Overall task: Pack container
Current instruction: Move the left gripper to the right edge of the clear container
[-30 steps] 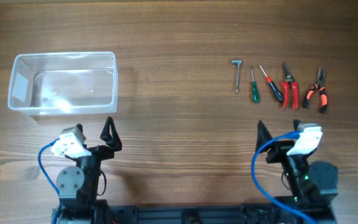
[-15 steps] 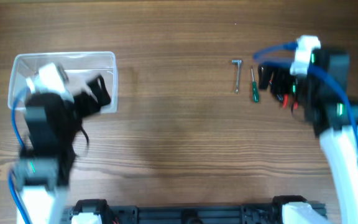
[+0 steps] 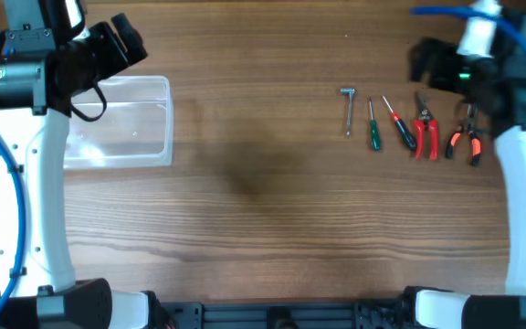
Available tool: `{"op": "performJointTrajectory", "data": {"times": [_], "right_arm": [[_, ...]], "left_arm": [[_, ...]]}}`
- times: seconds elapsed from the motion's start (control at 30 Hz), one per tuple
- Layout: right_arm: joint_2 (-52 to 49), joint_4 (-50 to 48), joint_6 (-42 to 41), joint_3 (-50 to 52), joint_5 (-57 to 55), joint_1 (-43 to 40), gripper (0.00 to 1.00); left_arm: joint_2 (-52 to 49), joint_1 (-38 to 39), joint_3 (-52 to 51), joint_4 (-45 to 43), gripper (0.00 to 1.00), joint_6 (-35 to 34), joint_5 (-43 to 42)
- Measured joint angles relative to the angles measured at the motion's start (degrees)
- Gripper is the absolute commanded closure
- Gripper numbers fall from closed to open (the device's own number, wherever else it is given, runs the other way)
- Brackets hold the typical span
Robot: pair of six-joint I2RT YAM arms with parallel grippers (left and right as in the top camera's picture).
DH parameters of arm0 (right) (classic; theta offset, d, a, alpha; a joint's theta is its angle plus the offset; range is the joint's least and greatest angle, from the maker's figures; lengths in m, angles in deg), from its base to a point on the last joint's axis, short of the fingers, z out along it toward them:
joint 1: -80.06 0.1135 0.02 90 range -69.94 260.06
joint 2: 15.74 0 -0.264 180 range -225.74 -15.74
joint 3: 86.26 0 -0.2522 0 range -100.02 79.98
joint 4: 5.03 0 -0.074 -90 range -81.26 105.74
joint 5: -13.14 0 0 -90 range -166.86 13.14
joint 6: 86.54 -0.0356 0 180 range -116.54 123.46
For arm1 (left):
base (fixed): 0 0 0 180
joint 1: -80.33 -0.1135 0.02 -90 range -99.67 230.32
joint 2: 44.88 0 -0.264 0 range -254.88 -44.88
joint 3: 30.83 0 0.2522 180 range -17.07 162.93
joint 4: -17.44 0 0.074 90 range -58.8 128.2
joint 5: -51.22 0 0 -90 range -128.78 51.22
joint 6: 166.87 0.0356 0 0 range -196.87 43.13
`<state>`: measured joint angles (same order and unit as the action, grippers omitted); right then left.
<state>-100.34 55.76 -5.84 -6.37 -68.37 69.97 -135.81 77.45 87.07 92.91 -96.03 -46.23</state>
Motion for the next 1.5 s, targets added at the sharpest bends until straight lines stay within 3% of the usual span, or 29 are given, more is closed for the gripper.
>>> {"op": "performJointTrajectory", "data": {"times": [0.1,0.23,0.47,0.6,0.97,1.37,1.5], "right_arm": [[-0.9,2.0,-1.0,-0.1,2.0,-8.0,0.00],[-3.4,4.9,-1.4,-0.1,3.9,-12.6,0.00],[-8.8,6.6,-1.6,-0.1,5.6,-13.1,0.00],[-10.3,6.6,-2.2,-0.1,5.7,-13.1,0.00],[-10.5,6.5,-2.5,-0.1,6.1,-13.1,0.00],[-10.5,6.5,-2.5,-0.1,6.1,-13.1,0.00],[-10.5,6.5,-2.4,-0.1,5.1,-13.1,0.00]], "left_arm": [[-0.4,1.6,0.3,1.3,0.02,3.8,-1.4],[-3.9,5.0,1.3,5.4,0.18,9.3,-1.7],[-17.3,8.6,1.4,11.0,0.18,13.2,3.0],[-22.9,8.8,1.4,10.8,0.26,14.0,4.2],[-31.6,8.8,1.4,10.8,0.22,14.4,5.5],[-36.3,8.8,1.4,9.9,0.94,15.4,6.7],[-36.3,8.9,1.4,9.9,0.96,15.3,8.0]]}}
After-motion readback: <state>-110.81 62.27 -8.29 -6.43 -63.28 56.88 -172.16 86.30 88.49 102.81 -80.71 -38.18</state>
